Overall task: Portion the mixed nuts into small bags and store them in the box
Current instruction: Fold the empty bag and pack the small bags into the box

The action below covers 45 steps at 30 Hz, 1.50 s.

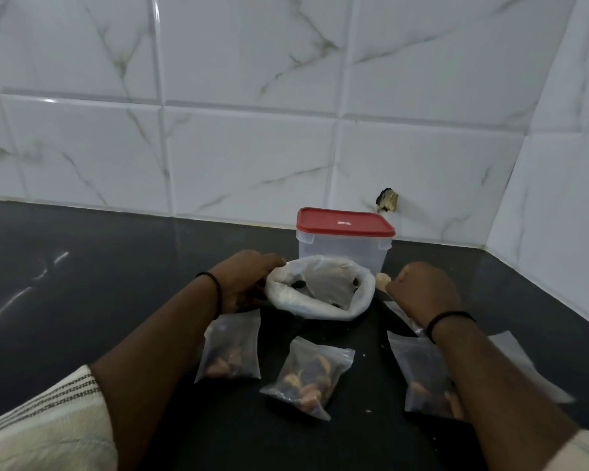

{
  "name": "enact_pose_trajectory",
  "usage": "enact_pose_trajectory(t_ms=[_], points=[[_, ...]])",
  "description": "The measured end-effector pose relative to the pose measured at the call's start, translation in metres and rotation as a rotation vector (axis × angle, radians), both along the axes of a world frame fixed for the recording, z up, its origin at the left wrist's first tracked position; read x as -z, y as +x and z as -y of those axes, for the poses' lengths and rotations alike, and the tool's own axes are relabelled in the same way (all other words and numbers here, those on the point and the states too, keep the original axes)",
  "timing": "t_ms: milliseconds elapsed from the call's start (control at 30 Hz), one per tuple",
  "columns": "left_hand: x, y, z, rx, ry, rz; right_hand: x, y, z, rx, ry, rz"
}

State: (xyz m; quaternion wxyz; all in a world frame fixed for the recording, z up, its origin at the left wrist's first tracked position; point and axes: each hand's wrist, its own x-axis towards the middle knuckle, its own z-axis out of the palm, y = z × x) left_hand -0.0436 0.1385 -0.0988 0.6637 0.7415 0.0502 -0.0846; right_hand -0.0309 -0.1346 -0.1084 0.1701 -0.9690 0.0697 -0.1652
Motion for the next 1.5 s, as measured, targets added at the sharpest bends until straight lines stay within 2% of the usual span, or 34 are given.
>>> enact_pose_trajectory(t_ms=[67,167,233,400,600,700,833,1033,1233,1300,1500], points=[[-0.002,-0.002,0.0,0.003,-0.046,-0.036,-0.003,-0.002,0.0,0.01,0.012,0.028],[-0.001,-0.001,-0.001,0.001,-0.017,-0.046,-0.007,-0.002,-0.001,0.016,-0.009,0.141],[-0.001,-0.001,0.0,0.031,-0.002,-0.033,-0.006,0.0,-0.003,-0.046,0.064,0.195],[0.0,-0.001,-0.005,0.11,-0.069,-0.023,-0.007,-0.002,-0.014,-0.227,0.323,0.009],[0.0,-0.003,-0.008,0.137,-0.137,0.035,-0.009,-0.007,-0.012,-0.193,0.633,-0.149],[0.001,-0.002,-0.01,0.151,-0.151,0.064,-0.009,-0.006,-0.011,-0.188,0.705,-0.171],[0.003,0.001,-0.011,0.128,-0.175,0.034,-0.009,-0.006,-0.009,-0.236,0.826,-0.103],[0.003,-0.001,-0.013,0.044,0.022,-0.043,-0.01,-0.007,-0.004,-0.255,0.952,-0.137],[0.001,-0.002,-0.016,0.015,0.096,-0.049,-0.021,-0.018,-0.012,-0.31,1.145,-0.205],[0.0,-0.001,-0.015,0.023,0.069,-0.021,-0.022,-0.018,-0.013,-0.293,1.137,-0.196],[-0.002,-0.001,-0.016,0.131,0.016,0.084,-0.017,-0.011,-0.018,-0.223,0.917,-0.043]])
